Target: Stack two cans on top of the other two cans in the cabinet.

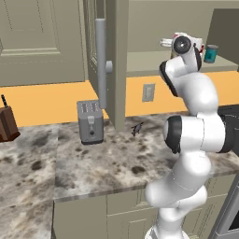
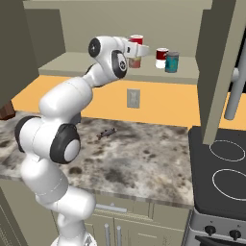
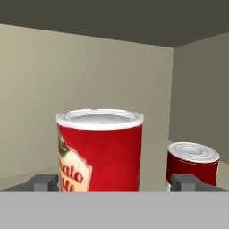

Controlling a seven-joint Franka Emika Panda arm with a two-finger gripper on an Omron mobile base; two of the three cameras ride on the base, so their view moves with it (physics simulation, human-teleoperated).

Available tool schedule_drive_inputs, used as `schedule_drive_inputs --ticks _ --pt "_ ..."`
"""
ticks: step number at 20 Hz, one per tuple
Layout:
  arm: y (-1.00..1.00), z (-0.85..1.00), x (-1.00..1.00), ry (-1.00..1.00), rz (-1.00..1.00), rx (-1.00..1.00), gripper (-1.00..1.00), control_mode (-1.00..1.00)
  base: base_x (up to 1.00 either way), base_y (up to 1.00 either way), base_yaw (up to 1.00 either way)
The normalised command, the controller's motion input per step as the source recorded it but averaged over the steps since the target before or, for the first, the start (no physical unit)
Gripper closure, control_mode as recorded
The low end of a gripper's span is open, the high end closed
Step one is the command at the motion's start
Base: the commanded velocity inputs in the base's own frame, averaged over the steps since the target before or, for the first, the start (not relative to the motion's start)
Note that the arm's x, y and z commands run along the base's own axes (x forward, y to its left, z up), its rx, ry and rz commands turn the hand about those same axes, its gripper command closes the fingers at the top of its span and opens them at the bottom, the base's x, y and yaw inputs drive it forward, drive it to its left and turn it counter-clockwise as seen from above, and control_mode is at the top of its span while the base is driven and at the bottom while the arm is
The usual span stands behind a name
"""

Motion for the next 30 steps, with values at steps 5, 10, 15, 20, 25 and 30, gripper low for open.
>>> schedule_drive_inputs --ticks 5,10,15,20,25,30 --pt "0.09 0.00 -0.09 0.02 -0.06 0.07 -1.00 -1.00 0.00 0.00 0.00" --pt "0.10 0.00 -0.01 0.00 -0.01 0.04 -1.00 -1.00 0.00 0.00 0.00" --pt "0.03 0.03 -0.23 0.00 0.00 0.06 -1.00 -1.00 0.00 0.00 0.00" --pt "-0.01 0.05 -0.38 0.03 -0.03 0.04 -1.00 -1.00 0.00 0.00 0.00" --pt "-0.19 0.00 -0.31 0.08 -0.02 0.00 -1.00 -1.00 0.00 0.00 0.00" --pt "-0.31 0.00 -0.25 0.05 0.00 0.00 -1.00 -1.00 0.00 0.00 0.00"
